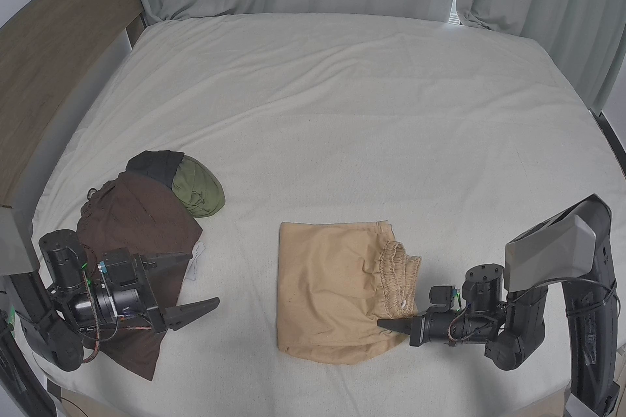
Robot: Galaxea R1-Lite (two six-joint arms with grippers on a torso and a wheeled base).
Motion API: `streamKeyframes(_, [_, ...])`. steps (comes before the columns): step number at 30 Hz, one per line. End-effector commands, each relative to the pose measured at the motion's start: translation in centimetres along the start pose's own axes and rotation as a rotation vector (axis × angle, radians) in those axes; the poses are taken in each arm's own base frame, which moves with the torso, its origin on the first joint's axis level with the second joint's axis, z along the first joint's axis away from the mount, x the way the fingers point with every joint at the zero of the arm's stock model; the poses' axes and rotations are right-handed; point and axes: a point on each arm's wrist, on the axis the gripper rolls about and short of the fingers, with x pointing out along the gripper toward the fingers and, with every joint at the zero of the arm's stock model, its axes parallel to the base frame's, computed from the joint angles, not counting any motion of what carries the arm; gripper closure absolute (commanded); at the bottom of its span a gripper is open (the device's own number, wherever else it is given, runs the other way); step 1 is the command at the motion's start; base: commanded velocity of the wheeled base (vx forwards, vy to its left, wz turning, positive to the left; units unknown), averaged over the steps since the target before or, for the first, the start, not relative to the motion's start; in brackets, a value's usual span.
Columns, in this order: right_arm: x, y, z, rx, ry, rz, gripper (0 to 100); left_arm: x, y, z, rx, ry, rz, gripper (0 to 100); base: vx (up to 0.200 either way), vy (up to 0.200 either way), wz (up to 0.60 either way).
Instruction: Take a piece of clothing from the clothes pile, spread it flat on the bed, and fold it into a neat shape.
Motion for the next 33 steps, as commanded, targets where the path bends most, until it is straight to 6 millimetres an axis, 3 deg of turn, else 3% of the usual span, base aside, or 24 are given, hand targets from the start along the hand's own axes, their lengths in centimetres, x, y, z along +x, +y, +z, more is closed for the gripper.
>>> streamKeyframes(1, [0.0, 0.0, 0.1, -0.001, -0.003, 0.001, 100, 0.0, 0.0, -0.1, -0.003, 0.002, 0.0, 0, 0.0, 0.0, 0.0])
streamKeyframes(8, [-0.2, 0.3, 0.3, -0.006, -0.01, 0.006, 100, -0.1, -0.1, 0.0, 0.001, -0.001, -0.001, 0, 0.0, 0.0, 0.0])
streamKeyframes(17, [-2.1, 2.8, 2.5, -0.06, -0.083, 0.044, 100, -0.2, -0.2, 0.1, 0.014, -0.004, -0.015, 0, 0.0, 0.0, 0.0])
streamKeyframes(23, [-2.4, 4.6, 2.3, -0.098, -0.067, 0.083, 100, -0.3, -0.8, 0.0, 0.01, 0.003, -0.027, 0, 0.0, 0.0, 0.0])
streamKeyframes(33, [-3.2, 7.8, 3.9, -0.184, -0.129, 0.168, 100, -0.5, -0.9, 0.5, 0.026, -0.011, -0.027, 0, 0.0, 0.0, 0.0])
